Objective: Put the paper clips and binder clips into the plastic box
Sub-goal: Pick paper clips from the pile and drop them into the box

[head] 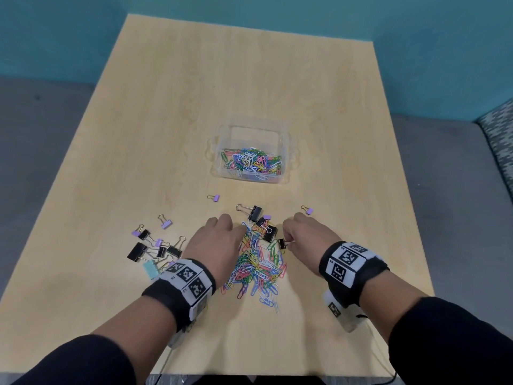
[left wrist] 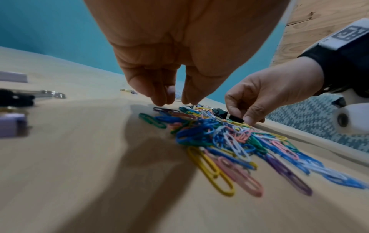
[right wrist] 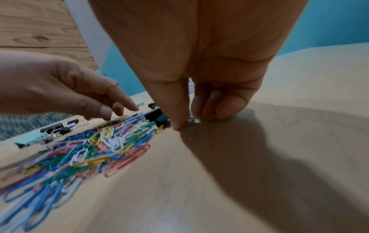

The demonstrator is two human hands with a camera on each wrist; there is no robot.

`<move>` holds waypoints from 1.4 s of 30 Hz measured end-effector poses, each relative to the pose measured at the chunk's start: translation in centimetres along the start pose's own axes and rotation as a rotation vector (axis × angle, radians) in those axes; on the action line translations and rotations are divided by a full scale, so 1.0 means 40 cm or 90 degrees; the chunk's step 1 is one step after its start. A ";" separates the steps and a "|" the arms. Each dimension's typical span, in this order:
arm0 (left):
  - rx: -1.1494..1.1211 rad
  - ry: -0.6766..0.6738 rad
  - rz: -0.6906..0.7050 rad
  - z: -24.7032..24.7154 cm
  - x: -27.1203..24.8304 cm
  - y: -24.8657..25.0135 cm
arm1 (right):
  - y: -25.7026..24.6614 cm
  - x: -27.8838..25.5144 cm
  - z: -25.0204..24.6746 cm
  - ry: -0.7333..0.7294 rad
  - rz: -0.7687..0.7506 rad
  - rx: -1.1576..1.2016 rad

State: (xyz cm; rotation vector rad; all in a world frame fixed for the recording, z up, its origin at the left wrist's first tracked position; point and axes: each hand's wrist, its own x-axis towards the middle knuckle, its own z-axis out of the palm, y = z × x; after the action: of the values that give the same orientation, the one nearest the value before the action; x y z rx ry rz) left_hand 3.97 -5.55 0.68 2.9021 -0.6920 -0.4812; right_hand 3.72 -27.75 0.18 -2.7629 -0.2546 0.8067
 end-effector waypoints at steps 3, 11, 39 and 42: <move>-0.015 0.006 0.000 0.002 0.015 -0.003 | -0.007 0.005 -0.005 -0.008 0.008 0.007; 0.024 0.033 0.025 0.024 0.004 -0.018 | 0.011 -0.009 -0.003 0.061 0.088 0.239; 0.054 0.064 0.111 0.038 -0.022 -0.010 | -0.101 -0.042 0.030 0.153 -0.022 0.029; 0.040 0.071 0.093 0.039 -0.031 -0.016 | -0.111 -0.022 0.033 0.133 -0.018 0.008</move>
State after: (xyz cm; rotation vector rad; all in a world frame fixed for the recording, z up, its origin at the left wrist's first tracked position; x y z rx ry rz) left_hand 2.68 -4.47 -0.55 2.8807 -0.9089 -0.2831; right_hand 1.83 -23.47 0.83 -2.7974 -0.2465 0.5047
